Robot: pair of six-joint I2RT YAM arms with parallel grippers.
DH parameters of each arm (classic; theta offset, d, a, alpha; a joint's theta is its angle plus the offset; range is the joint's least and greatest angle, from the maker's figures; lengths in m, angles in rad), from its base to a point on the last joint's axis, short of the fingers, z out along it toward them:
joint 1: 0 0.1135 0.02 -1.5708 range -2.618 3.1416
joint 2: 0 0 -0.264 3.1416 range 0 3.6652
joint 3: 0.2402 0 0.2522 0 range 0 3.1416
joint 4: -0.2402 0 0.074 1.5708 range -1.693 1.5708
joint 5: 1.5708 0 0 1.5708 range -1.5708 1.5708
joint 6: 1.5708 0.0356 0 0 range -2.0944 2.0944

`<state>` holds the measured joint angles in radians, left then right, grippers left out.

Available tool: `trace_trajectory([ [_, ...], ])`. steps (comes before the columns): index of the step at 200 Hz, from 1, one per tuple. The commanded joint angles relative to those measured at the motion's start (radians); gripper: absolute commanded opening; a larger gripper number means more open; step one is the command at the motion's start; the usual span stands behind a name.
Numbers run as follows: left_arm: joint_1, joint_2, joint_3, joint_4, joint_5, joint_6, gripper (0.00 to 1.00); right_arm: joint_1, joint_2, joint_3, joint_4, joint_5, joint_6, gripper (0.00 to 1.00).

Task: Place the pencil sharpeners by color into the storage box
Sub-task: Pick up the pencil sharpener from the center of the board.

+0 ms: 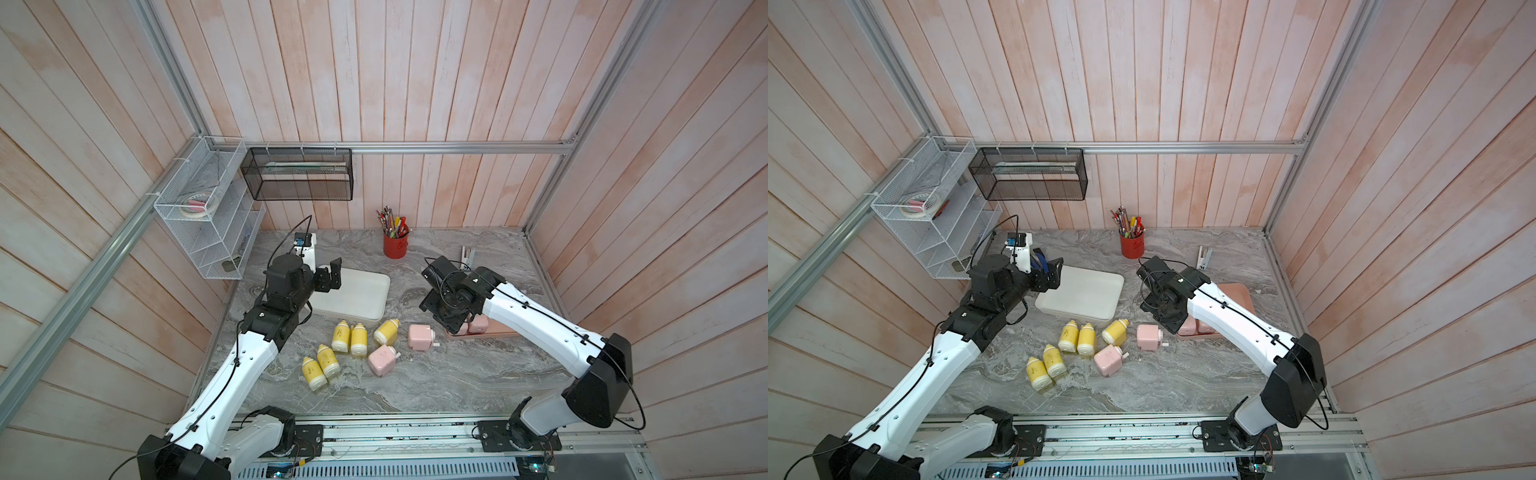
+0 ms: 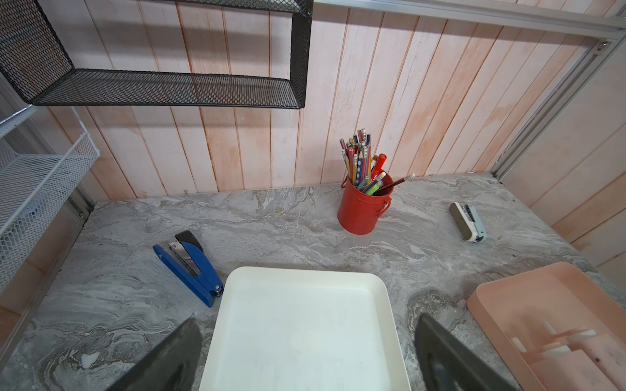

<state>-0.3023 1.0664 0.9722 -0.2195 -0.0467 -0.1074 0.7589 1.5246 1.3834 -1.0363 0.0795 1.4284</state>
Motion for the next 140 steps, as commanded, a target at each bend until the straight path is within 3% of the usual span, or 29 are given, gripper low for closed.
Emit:
trace_trajectory([
  [1, -0.004, -0.016, -0.009, 0.019, -0.015, 0.015, 1.00, 0.008, 0.009, -0.020, 0.002, -0.010, 0.146, 0.71],
  [47, -0.004, -0.012, -0.010, 0.019, -0.014, 0.014, 1.00, 0.007, 0.052, -0.053, 0.030, -0.080, 0.238, 0.71],
  [140, -0.006, -0.014, -0.009, 0.017, -0.021, 0.021, 1.00, -0.006, 0.131, -0.097, 0.115, -0.150, 0.264, 0.71],
])
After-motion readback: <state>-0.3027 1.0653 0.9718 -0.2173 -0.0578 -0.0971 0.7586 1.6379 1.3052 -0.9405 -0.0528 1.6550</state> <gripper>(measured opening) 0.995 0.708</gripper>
